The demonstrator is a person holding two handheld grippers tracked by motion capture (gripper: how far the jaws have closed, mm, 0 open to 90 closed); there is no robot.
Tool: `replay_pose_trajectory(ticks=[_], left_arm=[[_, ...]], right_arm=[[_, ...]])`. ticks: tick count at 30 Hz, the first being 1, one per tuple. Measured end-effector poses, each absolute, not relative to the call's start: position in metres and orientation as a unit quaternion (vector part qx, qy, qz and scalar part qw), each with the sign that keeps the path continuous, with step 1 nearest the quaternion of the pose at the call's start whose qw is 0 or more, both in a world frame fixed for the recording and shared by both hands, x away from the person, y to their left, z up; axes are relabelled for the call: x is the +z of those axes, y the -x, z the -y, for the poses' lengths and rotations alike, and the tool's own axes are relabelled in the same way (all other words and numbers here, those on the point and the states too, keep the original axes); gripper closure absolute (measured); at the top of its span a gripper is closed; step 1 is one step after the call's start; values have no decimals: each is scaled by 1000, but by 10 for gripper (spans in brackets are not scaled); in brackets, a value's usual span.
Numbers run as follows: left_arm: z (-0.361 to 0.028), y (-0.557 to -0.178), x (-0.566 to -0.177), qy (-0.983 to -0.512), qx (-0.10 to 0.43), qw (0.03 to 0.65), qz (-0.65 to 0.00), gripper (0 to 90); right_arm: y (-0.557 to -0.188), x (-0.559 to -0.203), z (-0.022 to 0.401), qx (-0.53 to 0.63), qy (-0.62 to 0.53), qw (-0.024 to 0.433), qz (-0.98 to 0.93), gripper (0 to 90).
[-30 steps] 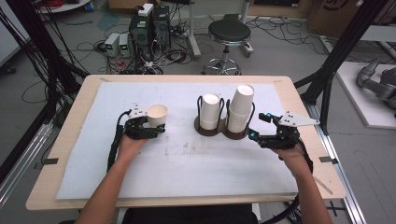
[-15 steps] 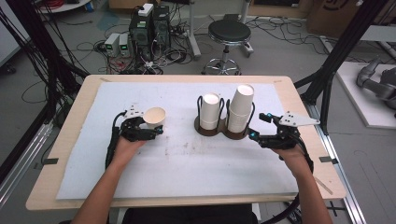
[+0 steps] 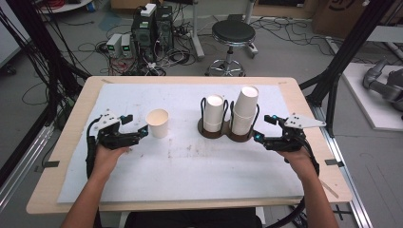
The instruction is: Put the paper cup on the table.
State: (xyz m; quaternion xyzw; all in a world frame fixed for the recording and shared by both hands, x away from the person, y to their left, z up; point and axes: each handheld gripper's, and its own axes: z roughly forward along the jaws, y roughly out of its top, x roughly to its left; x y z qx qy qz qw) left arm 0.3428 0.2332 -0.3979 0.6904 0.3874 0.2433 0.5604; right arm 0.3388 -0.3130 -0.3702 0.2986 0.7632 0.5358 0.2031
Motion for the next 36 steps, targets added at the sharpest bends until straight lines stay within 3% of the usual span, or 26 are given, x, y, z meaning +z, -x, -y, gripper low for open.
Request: replay_pose_trajectory(ticks=[9, 36], left_arm=[[-249, -337, -389, -654, 267, 593, -387, 206], [-244, -336, -394, -664, 258, 592, -378, 206]], right_arm=[[-340, -376, 324, 515, -313, 214, -769, 206], [-330, -376, 335, 505, -327, 227, -766, 206]])
